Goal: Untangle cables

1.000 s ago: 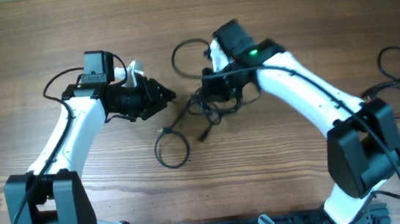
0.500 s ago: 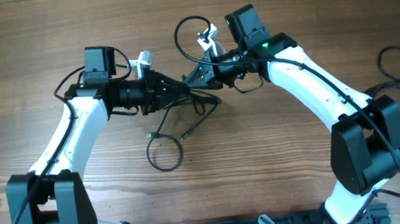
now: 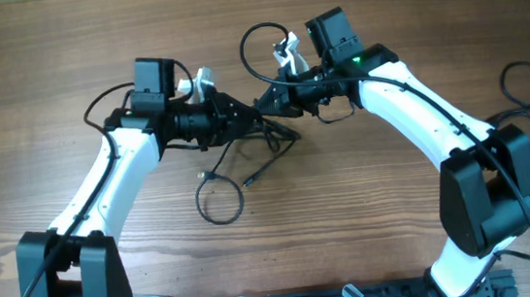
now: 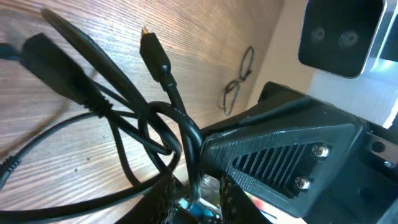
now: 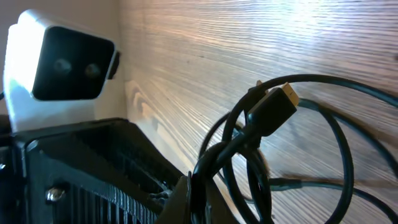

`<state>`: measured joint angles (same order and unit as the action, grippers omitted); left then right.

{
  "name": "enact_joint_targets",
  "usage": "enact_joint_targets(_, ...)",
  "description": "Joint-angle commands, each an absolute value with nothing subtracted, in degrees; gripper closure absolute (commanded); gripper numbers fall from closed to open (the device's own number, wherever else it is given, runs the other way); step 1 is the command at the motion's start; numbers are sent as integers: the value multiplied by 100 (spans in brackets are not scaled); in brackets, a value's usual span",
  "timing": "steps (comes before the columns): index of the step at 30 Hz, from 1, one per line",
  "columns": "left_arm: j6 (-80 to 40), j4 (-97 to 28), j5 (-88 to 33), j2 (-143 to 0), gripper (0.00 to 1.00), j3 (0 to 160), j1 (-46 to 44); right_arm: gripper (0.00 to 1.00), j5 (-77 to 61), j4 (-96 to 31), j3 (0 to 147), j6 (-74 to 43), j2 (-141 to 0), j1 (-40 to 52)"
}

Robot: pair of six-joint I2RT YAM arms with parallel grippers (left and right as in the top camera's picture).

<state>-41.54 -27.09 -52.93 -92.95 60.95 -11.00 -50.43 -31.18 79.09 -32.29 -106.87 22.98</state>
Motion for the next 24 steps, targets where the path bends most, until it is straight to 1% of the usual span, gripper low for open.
enact_joint_targets(1, -4311, -2742, -4674, -9386, 74, 6023, -1439, 96, -5878, -2956, 8060, -3295, -10569, 2477)
enact_joint_targets(3, -4307, -2744, -4606, -9386, 75, 6023, -1542, 96, -5878, -2952, 8060, -3297, -10569, 2477)
enact_joint_targets(4, -4303, -2740, -4523, -9386, 81, 6023, -1603, 96, -5878, -2952, 8060, -3297, -10569, 2477)
enact_joint_targets(5, -4270, -2740, -4410, -9386, 83, 6023, -1671, 96, -5878, -2952, 8060, -3297, -10569, 2477)
enact_joint_targets(7, -4226, -2759, -4097, -9386, 86, 6023, -1763, 96, -5878, -2952, 8060, -3297, -10569, 2477)
enact_joint_targets(10, -4224, -2958, -4016, -9386, 89, 6023, -1824, 96, -5876, -2923, 8060, -3299, -10569, 2477)
enact_joint_targets(12, -4014, -3201, -4036, -9386, 89, 6023, -1822, 96, -5874, -2888, 8060, -3301, -10569, 2477)
enact_joint_targets(13, -3883, -3238, -4040, -9386, 85, 6023, -1822, 96, -5876, -2853, 8060, -3306, -10569, 2477)
enact_joint_targets(15, -3837, -3138, -4040, -9386, 82, 6023, -1811, 96, -5876, -2834, 8060, -3319, -10569, 2477)
enact_joint_targets(17, -3837, -2945, -4040, -9386, 85, 6023, -1811, 96, -5876, -2834, 8060, -3317, -10569, 2477)
enact_joint_targets(18, -3833, -2936, -4040, -9386, 92, 6023, -1811, 96, -5876, -2834, 8060, -3315, -10569, 2477)
enact_joint_targets(19, -3776, -2947, -4040, -9384, 95, 6023, -1809, 96, -5874, -2836, 8060, -3304, -10569, 2477)
enact_joint_targets(22, -3474, -3197, -4036, -9376, 96, 6023, -1612, 96, -5391, -2886, 8060, -3269, -10569, 2471)
enact_joint_targets(24, -3413, -3293, -4036, -9376, 96, 6023, -1363, 96, -5116, -3118, 8060, -2928, -10569, 2471)
